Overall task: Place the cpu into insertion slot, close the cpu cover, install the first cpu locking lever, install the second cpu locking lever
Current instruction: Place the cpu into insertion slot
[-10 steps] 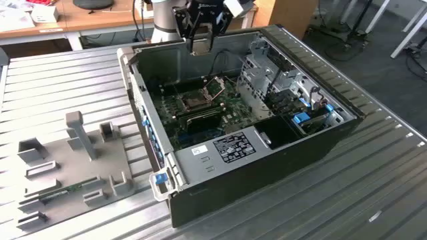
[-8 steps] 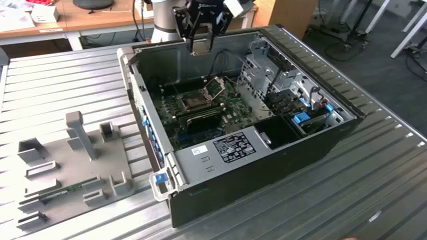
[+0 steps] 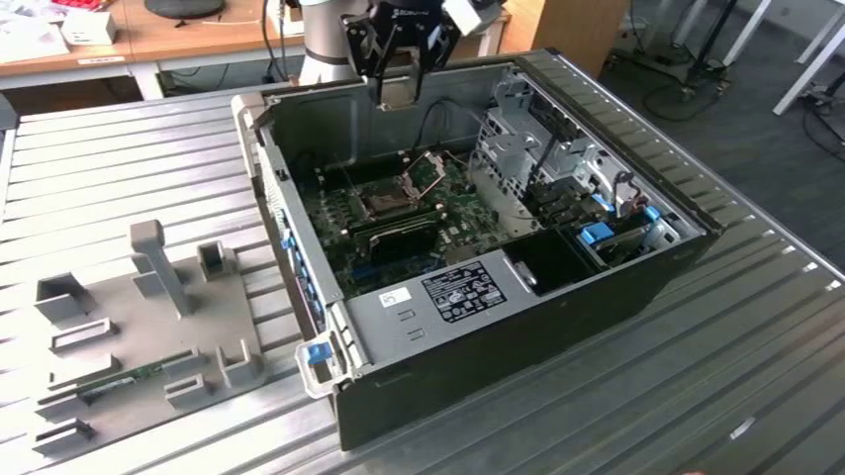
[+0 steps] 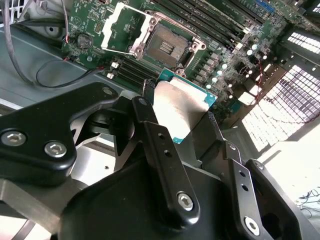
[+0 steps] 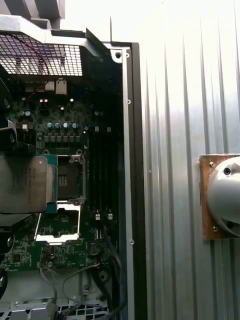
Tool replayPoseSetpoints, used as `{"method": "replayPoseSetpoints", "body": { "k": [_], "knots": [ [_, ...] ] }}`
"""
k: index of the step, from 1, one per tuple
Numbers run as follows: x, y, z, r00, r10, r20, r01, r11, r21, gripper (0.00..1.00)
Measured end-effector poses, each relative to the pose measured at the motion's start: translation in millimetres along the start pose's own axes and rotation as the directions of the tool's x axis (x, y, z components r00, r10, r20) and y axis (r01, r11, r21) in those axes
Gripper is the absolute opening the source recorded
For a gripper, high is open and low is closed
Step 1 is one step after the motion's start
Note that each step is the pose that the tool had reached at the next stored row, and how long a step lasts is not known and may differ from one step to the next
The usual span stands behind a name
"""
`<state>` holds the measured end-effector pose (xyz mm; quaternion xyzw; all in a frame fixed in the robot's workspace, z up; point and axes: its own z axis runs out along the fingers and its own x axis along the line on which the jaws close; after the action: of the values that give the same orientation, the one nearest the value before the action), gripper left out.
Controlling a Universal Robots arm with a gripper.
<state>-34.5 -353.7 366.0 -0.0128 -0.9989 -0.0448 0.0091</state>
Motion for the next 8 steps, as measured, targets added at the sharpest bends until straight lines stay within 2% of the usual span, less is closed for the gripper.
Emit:
{"method": "replayPoseSetpoints", "body": {
  "k": [8],
  "knots": [
    [-0.1, -0.6, 6.4, 1.0, 0.0, 0.0, 0.0, 1.0, 0.0, 0.54]
  ]
}}
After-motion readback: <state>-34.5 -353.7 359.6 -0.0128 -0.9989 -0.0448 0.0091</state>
